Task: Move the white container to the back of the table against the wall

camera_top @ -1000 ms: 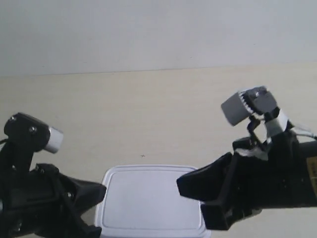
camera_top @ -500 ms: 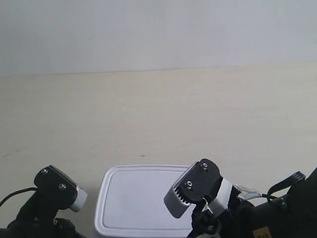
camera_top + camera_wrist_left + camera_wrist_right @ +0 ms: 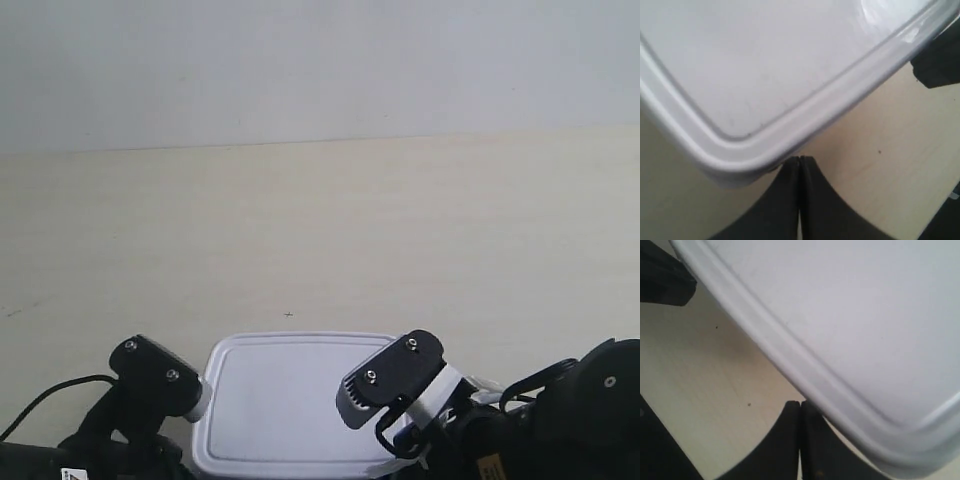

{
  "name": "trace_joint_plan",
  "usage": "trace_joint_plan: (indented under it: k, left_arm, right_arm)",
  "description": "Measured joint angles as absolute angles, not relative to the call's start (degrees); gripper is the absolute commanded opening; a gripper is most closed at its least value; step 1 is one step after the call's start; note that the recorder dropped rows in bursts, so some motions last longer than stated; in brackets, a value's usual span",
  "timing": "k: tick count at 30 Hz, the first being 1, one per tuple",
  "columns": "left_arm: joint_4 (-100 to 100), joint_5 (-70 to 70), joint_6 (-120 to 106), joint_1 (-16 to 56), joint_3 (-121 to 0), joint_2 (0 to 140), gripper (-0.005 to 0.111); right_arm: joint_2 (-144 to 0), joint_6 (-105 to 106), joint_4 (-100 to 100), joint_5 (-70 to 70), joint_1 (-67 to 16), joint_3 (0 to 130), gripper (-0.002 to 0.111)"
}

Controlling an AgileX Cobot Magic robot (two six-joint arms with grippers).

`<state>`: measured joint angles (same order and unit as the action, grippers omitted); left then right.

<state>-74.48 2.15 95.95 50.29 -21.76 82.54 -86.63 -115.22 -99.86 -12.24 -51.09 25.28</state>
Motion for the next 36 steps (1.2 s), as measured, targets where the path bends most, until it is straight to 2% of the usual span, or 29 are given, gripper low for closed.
trace_joint_plan:
  k: [11, 17, 36]
  left_arm:
    - [-75.97, -2.56, 95.95, 50.29, -25.77, 88.02, 0.0]
    - [-76.09, -7.13, 95.95, 50.29, -26.53, 88.14, 0.0]
    - [-80.47, -9.95, 95.95, 47.89, -30.58, 88.36, 0.0]
  right_arm:
    - [-86.63, -116.06, -99.86, -7.62, -51.09, 25.28, 0.0]
    - [-86.88, -116.74, -99.86, -4.73, -51.09, 25.87, 0.0]
    - [-94.78, -114.52, -99.86, 4.52, -51.21, 32.09, 0.0]
